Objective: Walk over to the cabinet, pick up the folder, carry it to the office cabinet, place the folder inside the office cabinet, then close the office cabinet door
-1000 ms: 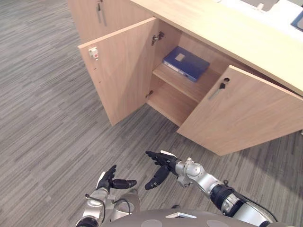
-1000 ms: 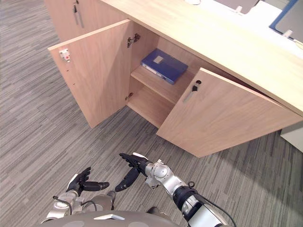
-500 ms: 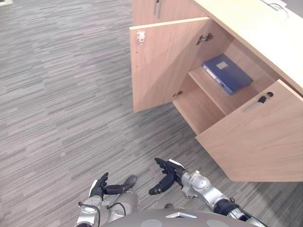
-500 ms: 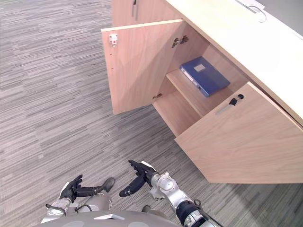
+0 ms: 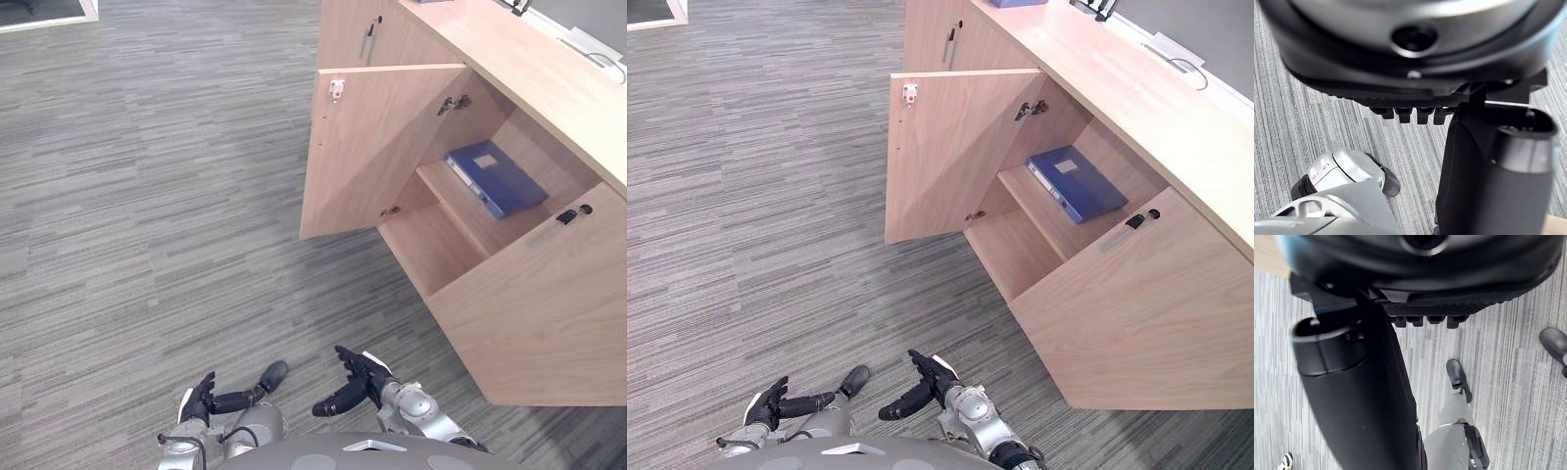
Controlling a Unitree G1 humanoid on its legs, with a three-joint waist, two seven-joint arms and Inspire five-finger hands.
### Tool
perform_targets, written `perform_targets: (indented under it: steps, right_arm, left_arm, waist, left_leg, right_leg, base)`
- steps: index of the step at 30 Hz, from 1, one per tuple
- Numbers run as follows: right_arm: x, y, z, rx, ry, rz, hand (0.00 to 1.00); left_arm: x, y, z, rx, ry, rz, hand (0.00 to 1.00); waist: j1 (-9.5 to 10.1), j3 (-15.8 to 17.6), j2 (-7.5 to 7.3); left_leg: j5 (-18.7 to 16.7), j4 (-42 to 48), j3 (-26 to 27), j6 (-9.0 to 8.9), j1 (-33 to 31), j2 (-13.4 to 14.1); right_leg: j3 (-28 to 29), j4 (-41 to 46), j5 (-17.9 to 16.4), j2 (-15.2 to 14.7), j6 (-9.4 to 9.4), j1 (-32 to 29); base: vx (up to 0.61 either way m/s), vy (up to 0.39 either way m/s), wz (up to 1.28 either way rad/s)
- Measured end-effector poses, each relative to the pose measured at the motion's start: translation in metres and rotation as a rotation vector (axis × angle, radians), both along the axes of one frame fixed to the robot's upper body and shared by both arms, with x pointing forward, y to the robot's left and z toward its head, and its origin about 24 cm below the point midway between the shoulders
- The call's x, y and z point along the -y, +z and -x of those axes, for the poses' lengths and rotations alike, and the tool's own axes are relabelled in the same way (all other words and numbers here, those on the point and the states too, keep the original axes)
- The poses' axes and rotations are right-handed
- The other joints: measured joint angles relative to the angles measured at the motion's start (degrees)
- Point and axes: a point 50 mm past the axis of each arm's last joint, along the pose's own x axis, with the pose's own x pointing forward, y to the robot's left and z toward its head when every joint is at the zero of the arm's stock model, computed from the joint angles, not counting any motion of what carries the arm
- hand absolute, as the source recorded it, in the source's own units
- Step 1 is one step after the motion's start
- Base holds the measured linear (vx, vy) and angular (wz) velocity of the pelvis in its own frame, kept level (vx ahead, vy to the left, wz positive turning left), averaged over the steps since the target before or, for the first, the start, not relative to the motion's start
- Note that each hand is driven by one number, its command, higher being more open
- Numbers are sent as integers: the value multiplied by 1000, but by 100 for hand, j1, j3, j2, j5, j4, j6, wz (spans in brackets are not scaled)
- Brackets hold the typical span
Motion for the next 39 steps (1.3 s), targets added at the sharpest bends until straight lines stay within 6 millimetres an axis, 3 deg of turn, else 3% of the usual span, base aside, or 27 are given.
perform_targets:
  steps: [11, 12, 15, 17, 18, 19, 20, 23, 29, 31, 32, 33, 37, 38, 39]
  right_arm:
    - [6, 3, -8, 32, -42, 18, 100]
    - [5, 8, -12, 72, -58, 15, 100]
    - [7, 4, -4, 51, -68, 20, 100]
    - [7, 5, -3, 59, -75, 18, 100]
    - [9, 6, -5, 70, -77, 23, 100]
    - [8, 7, -6, 75, -72, 22, 100]
    - [1, 13, -12, 117, -58, 16, 100]
    - [-3, 28, -28, 205, -87, -12, 100]
    - [5, 41, -49, 280, -91, 3, 100]
    - [17, 39, -47, 272, -87, 36, 100]
    - [19, 38, -45, 266, -84, 43, 100]
    - [19, 35, -40, 247, -81, 45, 100]
    - [14, 31, -33, 222, -73, 29, 100]
    - [9, 31, -33, 220, -75, 10, 100]
    - [6, 32, -33, 220, -75, 0, 100]
  left_arm:
    - [-2, 5, -7, 49, 64, -14, 100]
    - [-3, 5, -7, 57, 98, -4, 100]
    - [-4, 5, -7, 63, 133, -3, 100]
    - [-6, 9, -13, 99, 150, -8, 100]
    - [-4, 14, -21, 152, 172, 0, 100]
    - [-4, 17, -24, 179, 187, 0, 100]
    - [-10, 21, -23, 209, 235, -16, 100]
    - [-13, 22, -22, 218, 308, -17, 100]
    - [1, 20, -28, 234, 328, 39, 100]
    - [12, 19, -32, 238, 303, 64, 100]
    - [13, 18, -29, 229, 300, 64, 100]
    - [9, 18, -24, 218, 302, 52, 100]
    - [-9, 28, -39, 273, 281, 3, 100]
    - [-13, 33, -45, 302, 275, -5, 100]
    - [-14, 35, -48, 312, 275, -8, 100]
  waist:
    - [4, -18, -26]
    - [-27, -18, -22]
    - [-70, -15, -31]
    - [-168, 70, -71]
    - [-167, 175, -65]
    - [-121, 186, -75]
    - [-38, 255, -193]
    - [-114, 330, -297]
    - [-147, 285, -34]
    - [-131, 230, 82]
    - [-115, 185, 172]
    - [-113, 139, 154]
    - [-155, 11, 37]
    - [-150, -3, 17]
    - [-151, -16, -3]
  left_leg:
    - [161, 23, -109, -24, 19, -167]
    - [191, 22, 36, 38, 24, -199]
    - [260, 24, 789, 206, -1, -169]
    - [28, 460, 2054, 477, -328, -69]
    - [-33, 906, 3102, 507, -558, 264]
    - [-40, 1083, 3525, 513, -671, 420]
    - [-110, 1170, 3921, 532, -702, 520]
    - [-89, 1222, 3999, 550, -661, 492]
    - [-613, 1915, 4431, 488, -771, 623]
    - [-1154, 2974, 4372, 620, -1197, 633]
    - [-1359, 3182, 4323, 560, -1219, 647]
    - [-1724, 3308, 4472, 547, -1181, 601]
    - [-1807, 3098, 4915, 801, -1183, 556]
    - [-1796, 2999, 5029, 922, -1142, 535]
    - [-1778, 2909, 5108, 966, -1096, 512]
  right_leg:
    - [-338, -97, 1, -51, 68, 290]
    - [-474, -82, -6, -109, 84, 367]
    - [-565, -17, -76, -196, 180, 435]
    - [-786, 6, -134, -289, 180, 556]
    - [-832, 3, -127, -294, 188, 606]
    - [-817, 0, -118, -311, 204, 594]
    - [-719, -4, -77, -383, 266, 564]
    - [-482, -2, 5, -464, 350, 499]
    - [177, -22, 137, -649, 524, 299]
    - [512, 230, -65, -893, 491, -67]
    - [608, 307, -95, -943, 444, -123]
    - [807, 481, -168, -1097, 280, -259]
    - [720, 990, 659, -1312, -410, -927]
    - [576, 1020, 898, -1375, -514, -1029]
    - [524, 1031, 1019, -1424, -493, -1071]
  base:
    - [60, -23, 16]
    - [-57, 77, 26]
    - [-30, 56, 31]
    - [29, -20, 50]
    - [26, -45, 40]
    - [35, 15, -3]
    - [38, 47, -31]
    - [68, 59, -25]
    - [-36, 85, -48]
    - [5, 198, -80]
    - [106, 239, -100]
    - [145, 208, -79]
    - [127, 268, -55]
    - [85, 234, -36]
    - [81, 185, -41]
